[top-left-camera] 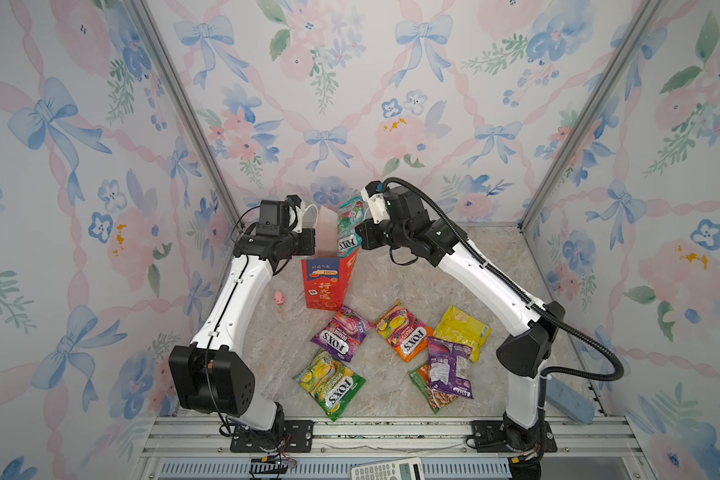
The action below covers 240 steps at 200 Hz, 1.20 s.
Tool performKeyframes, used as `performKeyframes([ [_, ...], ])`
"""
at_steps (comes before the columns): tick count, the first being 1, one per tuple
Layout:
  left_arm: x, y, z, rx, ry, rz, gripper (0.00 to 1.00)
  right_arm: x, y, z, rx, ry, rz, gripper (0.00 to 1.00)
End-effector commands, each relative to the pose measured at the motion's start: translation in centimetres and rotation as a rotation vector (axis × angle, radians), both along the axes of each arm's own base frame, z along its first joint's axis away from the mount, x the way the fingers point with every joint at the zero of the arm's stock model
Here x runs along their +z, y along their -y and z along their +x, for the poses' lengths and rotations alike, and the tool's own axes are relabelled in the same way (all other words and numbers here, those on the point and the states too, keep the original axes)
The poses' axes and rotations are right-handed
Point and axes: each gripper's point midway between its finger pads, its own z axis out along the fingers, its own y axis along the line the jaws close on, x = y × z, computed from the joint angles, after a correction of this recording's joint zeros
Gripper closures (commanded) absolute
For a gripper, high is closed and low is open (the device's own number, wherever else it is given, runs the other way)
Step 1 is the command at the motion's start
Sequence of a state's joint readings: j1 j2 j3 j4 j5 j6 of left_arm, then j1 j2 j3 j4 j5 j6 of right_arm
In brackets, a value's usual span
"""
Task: Place the snacks into the paper bag
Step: 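Carry the teal packet with the right gripper over the bag opening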
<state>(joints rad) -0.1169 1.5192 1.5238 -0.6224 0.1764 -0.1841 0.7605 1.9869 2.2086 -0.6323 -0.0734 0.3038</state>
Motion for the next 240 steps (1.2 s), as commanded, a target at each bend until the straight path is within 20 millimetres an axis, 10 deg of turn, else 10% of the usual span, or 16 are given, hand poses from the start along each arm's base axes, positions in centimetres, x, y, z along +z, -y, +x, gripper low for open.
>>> performKeyframes([
  [1,-0.1,-0.1,-0.1,-0.011,0.005,0.002,1.00,0.0,-1.3,0.3,0.024,-0.005,0.019,1.00],
  [240,-0.2,-0.1,-0.1,-0.012,0.004,0.002,1.00,0.9,-1.8,-2.2,0.061,0.023,0.002,1.00],
])
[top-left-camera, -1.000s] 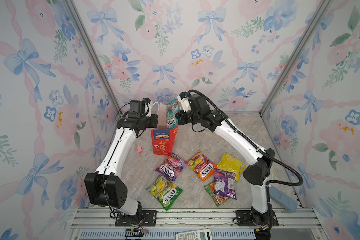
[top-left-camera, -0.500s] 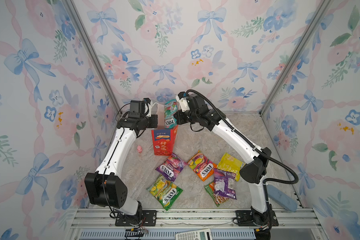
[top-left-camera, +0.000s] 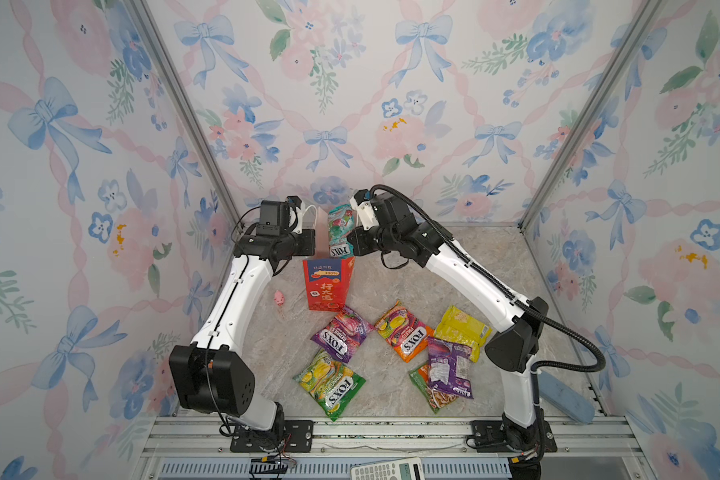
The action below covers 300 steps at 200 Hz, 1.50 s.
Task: Place the snacks into the paper bag
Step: 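Carry the teal packet with the right gripper over the bag opening, then lower the teal packet into the bag and open the right gripper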
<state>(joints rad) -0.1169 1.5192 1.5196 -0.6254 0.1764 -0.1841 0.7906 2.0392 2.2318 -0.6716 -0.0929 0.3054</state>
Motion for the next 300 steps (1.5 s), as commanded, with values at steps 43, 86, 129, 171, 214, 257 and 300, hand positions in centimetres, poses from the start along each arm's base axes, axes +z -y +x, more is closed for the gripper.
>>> performKeyframes([
  [43,0.1,0.0,0.0,-0.013,0.012,-0.001,1.00,4.2,0.0,-1.8,0.028,0.094,0.047,1.00],
  [86,0.1,0.0,0.0,-0.015,0.012,-0.004,1.00,5.9,0.0,-2.0,0.030,0.135,0.062,1.00],
  [129,0.2,0.0,-0.1,-0.014,0.014,-0.004,1.00,6.2,-0.2,-2.1,0.038,0.137,0.052,1.00],
  [171,0.3,0.0,-0.1,-0.015,0.015,-0.004,1.00,3.8,-0.3,-1.7,0.026,0.097,0.023,1.00],
  [214,0.1,0.0,-0.1,-0.015,0.013,-0.002,1.00,1.8,-0.2,-0.9,0.012,0.043,0.021,1.00],
  [257,0.2,0.0,0.0,-0.014,0.013,-0.001,1.00,0.8,-0.2,0.4,-0.004,0.014,0.038,1.00],
  [300,0.1,-0.1,0.0,-0.013,0.012,0.001,1.00,1.3,-0.4,1.2,-0.007,0.019,0.047,0.89],
])
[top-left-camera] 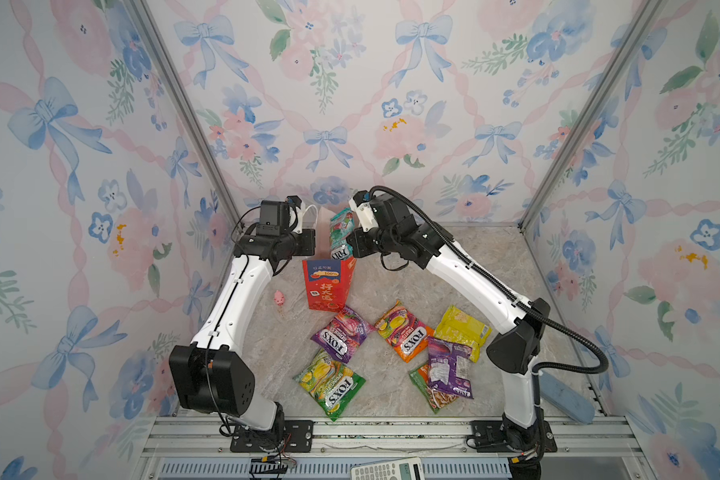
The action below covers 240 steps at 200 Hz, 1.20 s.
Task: Place the snacks into the paper bag
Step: 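Lower the teal packet into the bag and open the right gripper, then move the right gripper down to the purple Fox's packet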
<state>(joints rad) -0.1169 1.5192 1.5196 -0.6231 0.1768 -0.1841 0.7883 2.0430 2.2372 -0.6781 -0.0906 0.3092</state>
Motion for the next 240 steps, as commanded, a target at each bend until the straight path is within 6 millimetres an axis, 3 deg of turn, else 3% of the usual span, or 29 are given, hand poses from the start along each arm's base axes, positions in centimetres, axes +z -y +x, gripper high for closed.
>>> performKeyframes([
  [1,0.1,-0.1,0.0,-0.013,0.010,0.001,1.00,1.5,-0.5,1.1,-0.002,0.026,0.051,0.88],
  [42,0.0,-0.2,0.0,-0.011,0.009,0.005,1.00,3.5,-0.5,0.9,0.017,0.057,0.086,0.61],
  [88,-0.2,-0.2,0.0,-0.011,0.006,0.007,1.00,6.2,-0.1,-0.5,0.063,0.095,0.146,0.56],
  [148,-0.2,-0.2,0.0,-0.010,0.003,0.005,1.00,7.5,-0.1,-3.7,0.190,0.095,0.211,0.54],
  [196,-0.1,-0.1,0.0,-0.011,0.008,0.005,1.00,4.0,2.5,-6.5,0.208,0.078,0.132,0.55],
  [206,-0.1,-0.2,0.0,-0.009,0.008,0.007,1.00,2.7,3.5,-6.9,0.188,0.067,0.094,0.55],
  [214,-0.1,-0.2,0.0,-0.009,0.009,0.006,1.00,0.5,4.5,-6.9,0.154,0.034,0.049,0.55],
  [216,-0.1,-0.2,-0.1,-0.009,0.008,0.007,1.00,1.1,4.9,-7.3,0.148,0.042,0.056,0.55],
  [225,-0.1,-0.2,-0.1,-0.011,0.008,0.006,1.00,-0.4,6.2,-7.9,0.111,0.011,0.034,0.55],
  [240,-0.1,-0.1,-0.1,-0.011,0.009,0.005,1.00,-3.9,8.5,-8.9,0.043,-0.061,-0.017,0.55],
])
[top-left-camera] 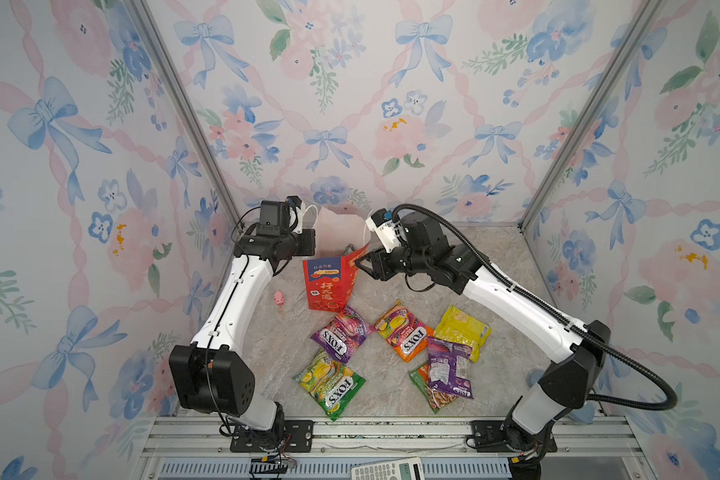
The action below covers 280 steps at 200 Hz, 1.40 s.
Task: Place the snacks into the paper bag
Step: 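Move the right gripper down to the purple Fox's packet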
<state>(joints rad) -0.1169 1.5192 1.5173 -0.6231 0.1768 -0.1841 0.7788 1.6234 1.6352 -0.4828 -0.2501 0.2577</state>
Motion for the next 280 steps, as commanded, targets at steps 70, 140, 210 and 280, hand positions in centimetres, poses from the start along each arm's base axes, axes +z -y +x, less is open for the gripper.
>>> performKeyframes([
  [70,0.1,-0.3,0.0,-0.004,0.012,0.012,1.00,-18.0,18.1,-8.2,-0.499,-0.357,-0.356,0.37],
  [140,-0.2,-0.5,0.1,0.003,0.008,0.019,1.00,-20.8,25.9,-12.6,-0.773,-0.485,-0.298,0.01],
  [210,-0.2,-0.4,0.1,0.001,0.007,0.018,1.00,-25.8,25.4,-15.3,-0.800,-0.743,-0.156,0.13],
  [280,-0.3,-0.3,0.1,-0.002,0.004,0.013,1.00,-27.4,23.1,-15.2,-0.760,-0.818,-0.016,0.23],
])
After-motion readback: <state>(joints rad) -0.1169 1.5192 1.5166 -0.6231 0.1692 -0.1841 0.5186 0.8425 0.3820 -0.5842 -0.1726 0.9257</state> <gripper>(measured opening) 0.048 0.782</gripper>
